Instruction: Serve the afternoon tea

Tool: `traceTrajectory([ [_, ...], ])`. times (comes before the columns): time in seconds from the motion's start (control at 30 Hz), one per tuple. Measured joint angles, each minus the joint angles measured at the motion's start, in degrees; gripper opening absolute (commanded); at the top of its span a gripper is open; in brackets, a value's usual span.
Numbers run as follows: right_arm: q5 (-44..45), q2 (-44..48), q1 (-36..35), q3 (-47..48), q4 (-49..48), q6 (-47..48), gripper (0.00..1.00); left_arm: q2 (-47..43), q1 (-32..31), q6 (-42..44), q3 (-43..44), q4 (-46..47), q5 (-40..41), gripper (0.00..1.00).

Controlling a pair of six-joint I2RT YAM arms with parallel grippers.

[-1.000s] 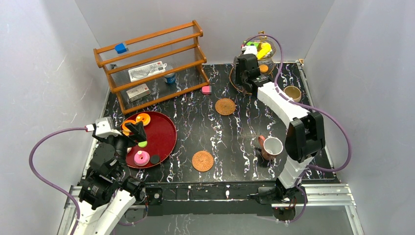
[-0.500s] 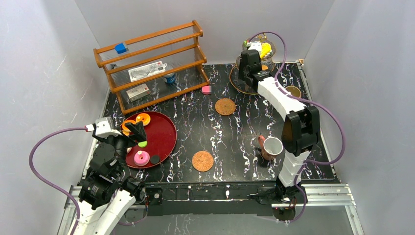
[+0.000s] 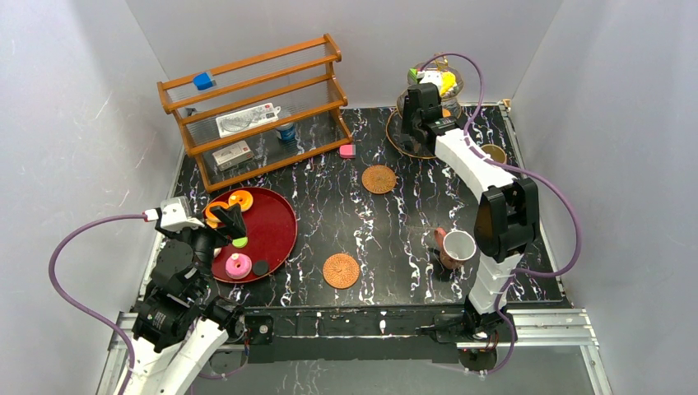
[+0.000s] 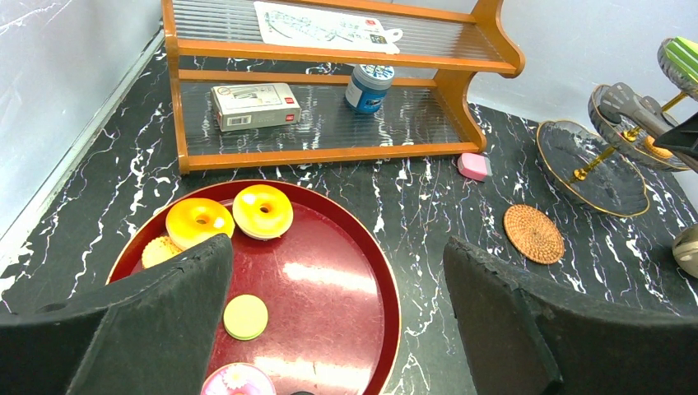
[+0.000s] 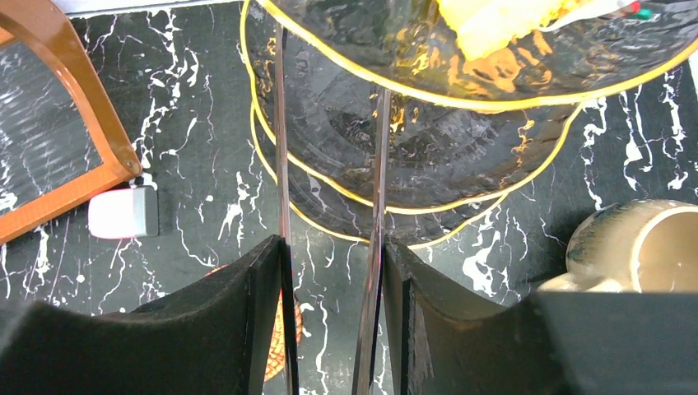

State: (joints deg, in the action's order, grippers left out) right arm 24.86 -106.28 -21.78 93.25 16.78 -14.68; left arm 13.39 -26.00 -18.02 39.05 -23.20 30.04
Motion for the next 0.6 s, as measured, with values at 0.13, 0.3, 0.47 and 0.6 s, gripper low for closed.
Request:
traceTrajectory([
  [0.13,-1.6,0.4,0.0,0.0,0.6,0.0,0.52,0.0,0.0,0.0,0.0,0.0,0.0,0.96],
  [0.3,-3.7,2.4,0.0,0.0,2.0,0.3,0.52,0.0,0.0,0.0,0.0,0.0,0.0,0.96],
  [0.47,-6.5,5.0,0.0,-0.4,3.7,0.5,0.51,0.0,0.0,0.0,0.0,0.0,0.0,0.96],
  [0.6,-10.0,6.9,-0.3,-0.9,5.0,0.8,0.51,0.1,0.0,0.0,0.0,0.0,0.0,0.96],
])
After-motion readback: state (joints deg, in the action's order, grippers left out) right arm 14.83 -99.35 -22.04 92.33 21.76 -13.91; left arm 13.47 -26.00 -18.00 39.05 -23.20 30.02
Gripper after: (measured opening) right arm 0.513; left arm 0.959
